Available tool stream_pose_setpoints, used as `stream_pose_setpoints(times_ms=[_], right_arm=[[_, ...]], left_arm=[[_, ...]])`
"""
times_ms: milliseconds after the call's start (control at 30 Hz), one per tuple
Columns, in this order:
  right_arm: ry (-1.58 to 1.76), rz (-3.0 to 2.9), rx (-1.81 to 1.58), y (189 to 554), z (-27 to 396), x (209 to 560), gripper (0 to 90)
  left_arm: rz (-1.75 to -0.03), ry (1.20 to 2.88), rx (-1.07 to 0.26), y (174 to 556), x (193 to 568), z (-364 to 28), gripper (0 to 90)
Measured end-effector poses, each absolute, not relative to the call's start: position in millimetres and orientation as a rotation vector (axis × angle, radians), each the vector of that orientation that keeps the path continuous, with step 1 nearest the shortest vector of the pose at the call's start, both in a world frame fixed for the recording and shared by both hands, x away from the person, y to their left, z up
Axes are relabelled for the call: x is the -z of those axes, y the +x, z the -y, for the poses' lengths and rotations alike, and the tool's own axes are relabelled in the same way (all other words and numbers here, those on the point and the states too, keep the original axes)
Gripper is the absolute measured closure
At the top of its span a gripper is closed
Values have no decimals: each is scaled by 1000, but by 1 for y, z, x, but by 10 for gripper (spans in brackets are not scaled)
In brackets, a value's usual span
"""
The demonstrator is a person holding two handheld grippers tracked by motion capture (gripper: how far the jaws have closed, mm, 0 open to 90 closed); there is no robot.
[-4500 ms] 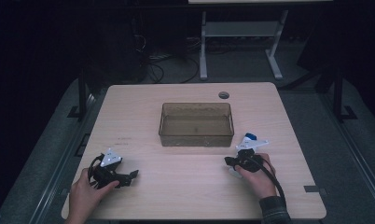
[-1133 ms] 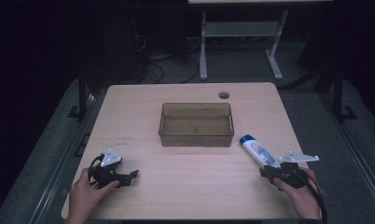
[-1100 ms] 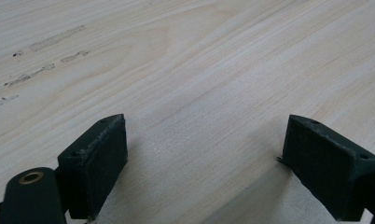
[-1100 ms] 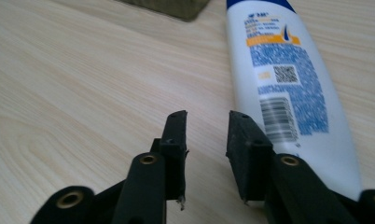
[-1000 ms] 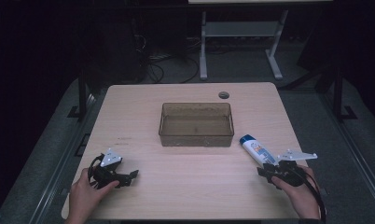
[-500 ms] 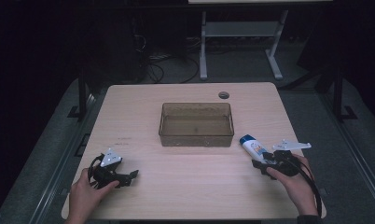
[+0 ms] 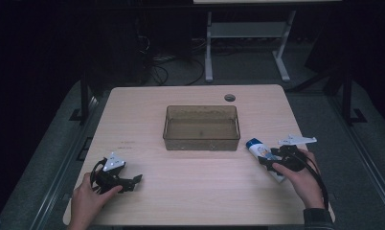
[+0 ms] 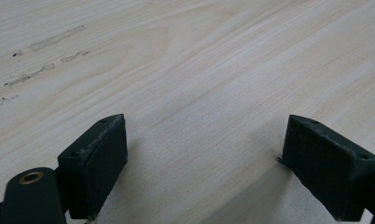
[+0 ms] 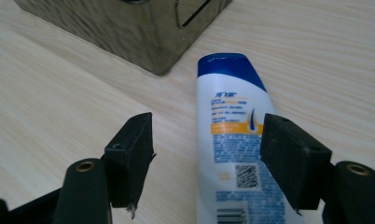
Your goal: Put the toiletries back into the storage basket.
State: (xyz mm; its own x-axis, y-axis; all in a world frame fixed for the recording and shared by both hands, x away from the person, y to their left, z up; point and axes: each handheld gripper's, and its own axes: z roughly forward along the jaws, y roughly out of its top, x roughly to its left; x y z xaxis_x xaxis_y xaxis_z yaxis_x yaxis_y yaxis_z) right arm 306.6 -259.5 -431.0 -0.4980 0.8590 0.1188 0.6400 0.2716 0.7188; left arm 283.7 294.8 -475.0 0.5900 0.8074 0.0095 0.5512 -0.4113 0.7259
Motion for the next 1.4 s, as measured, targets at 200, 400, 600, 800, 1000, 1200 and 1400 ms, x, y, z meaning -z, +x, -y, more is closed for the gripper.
stream_pose_setpoints(times_ms=[200,400,600,800,1000,1200,1400], right_arm=[[1366,-2256,-1032,317,260,430,325],[1359,-2273,-998,329,259,428,301],[1363,-2304,-959,339,257,428,293],[1364,-2330,-915,352,255,427,293],[1376,-2393,-879,363,251,430,281],[1380,-2455,-827,372,245,436,275],[1388,-2507,-740,380,238,441,261]], left_arm=[[-1073,2123,-473,284,475,-295,128],[-1074,2124,-472,284,475,-295,128],[-1074,2125,-472,284,475,-295,128],[-1074,2126,-472,284,475,-295,128],[-1074,2126,-472,284,475,-295,128],[-1074,2125,-471,284,475,-295,128],[-1075,2125,-472,284,475,-295,128]])
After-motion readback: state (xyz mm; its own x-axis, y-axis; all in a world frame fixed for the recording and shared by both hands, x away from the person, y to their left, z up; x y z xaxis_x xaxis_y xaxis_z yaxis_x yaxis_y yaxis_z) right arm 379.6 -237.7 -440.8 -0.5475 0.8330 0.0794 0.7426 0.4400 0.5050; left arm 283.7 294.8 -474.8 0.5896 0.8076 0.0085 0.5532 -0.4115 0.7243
